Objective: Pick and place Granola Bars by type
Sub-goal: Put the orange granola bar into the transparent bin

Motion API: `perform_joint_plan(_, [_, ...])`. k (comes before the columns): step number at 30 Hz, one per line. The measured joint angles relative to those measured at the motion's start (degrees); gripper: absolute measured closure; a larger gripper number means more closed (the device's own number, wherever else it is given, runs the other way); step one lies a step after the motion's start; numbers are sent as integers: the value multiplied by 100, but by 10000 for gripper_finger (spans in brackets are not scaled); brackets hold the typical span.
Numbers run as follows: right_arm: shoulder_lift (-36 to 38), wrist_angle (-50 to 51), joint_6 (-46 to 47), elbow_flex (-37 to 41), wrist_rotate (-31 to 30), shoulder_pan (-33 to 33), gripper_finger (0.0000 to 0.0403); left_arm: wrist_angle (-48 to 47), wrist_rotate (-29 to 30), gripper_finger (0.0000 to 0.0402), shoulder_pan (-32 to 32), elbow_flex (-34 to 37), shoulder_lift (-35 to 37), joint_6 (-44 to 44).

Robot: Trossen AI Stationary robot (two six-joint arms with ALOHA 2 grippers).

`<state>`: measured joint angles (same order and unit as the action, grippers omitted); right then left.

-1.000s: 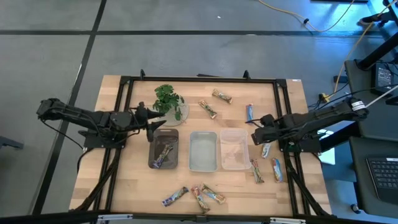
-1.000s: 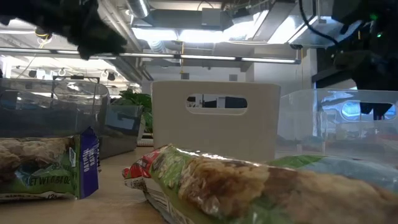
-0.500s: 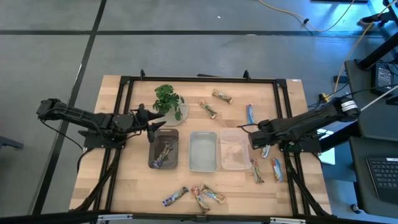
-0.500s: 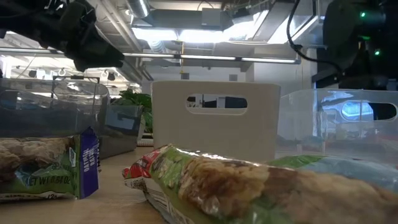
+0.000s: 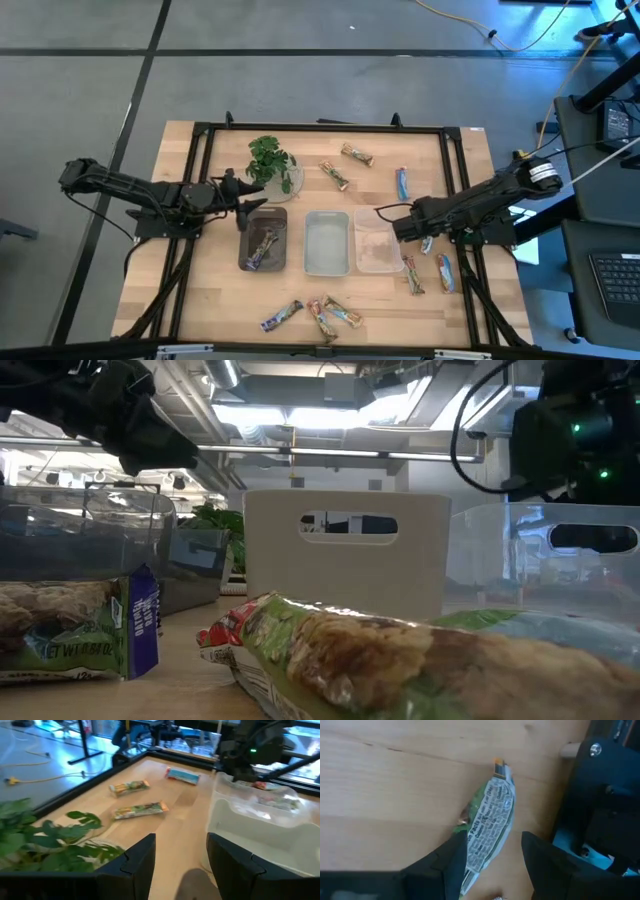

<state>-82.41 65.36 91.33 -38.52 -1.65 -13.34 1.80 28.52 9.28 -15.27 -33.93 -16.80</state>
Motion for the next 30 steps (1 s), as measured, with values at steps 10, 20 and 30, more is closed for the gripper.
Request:
perform_joint_plan(10, [-508, -532, 312, 1, 26, 0, 212, -28, -228, 235, 0, 0, 0, 0])
perform_joint_plan(20, [-516, -608, 283, 0, 6, 0, 212, -33, -228, 237, 0, -2, 0, 0])
perform_joint_plan(30, [-516, -553, 138, 0, -20, 0, 212, -33, -228, 233, 0, -4, 0, 0])
